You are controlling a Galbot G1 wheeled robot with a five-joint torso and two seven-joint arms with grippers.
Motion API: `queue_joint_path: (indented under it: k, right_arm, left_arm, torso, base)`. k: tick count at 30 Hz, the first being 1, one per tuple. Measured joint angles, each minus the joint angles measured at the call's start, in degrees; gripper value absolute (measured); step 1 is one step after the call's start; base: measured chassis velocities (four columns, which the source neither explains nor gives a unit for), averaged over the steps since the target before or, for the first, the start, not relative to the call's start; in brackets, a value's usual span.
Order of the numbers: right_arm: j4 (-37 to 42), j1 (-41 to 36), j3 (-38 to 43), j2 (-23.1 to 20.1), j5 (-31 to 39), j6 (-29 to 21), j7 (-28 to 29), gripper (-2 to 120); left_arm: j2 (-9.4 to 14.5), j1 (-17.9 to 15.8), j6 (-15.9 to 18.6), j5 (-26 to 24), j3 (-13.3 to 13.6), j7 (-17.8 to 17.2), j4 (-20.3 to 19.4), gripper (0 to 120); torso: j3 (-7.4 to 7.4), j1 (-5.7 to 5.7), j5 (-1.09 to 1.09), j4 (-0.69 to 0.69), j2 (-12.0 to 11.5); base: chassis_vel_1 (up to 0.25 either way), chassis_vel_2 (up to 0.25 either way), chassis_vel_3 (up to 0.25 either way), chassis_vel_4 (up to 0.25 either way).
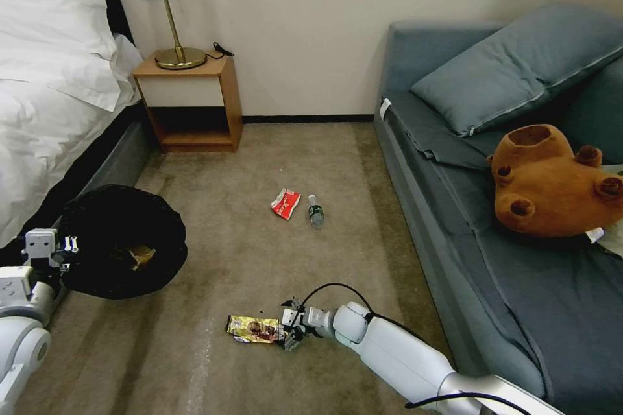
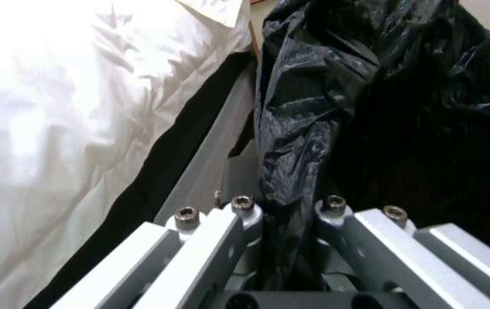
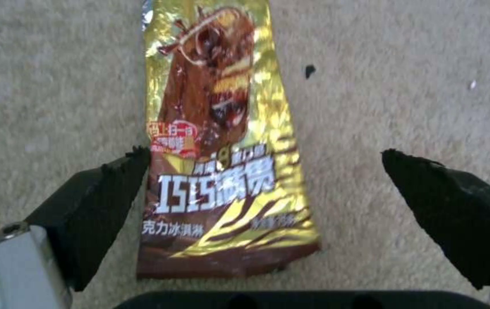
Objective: Pick up the trash bin, then pick up the garbage on the floor and place it into the trash bin.
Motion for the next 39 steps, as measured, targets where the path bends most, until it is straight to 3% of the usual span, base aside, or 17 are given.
queue_joint_path:
  k: [12, 39]
  right_arm:
    - [-3.44, -1.0, 1.76, 1.59, -1.0, 1.33, -0.11, 96]
    - [-8.25, -1.96, 4.83, 3.83, -2.52, 4.06, -1.0, 25]
  left_arm:
    - [-0.03, -0.12, -0.91, 0.01, 0.48, 0.75, 0.85, 4]
    - [0.34, -0.17, -2.88, -0.16, 0.53, 1.74, 2.66, 4]
  torso:
    - [0.0, 0.0, 0.0, 0.0, 0.0]
    - [0.0, 0.0, 0.03, 0.03, 0.0]
  base:
    - [0.0, 0.0, 0.0, 0.0]
    - [0.0, 0.0, 0.0, 0.0]
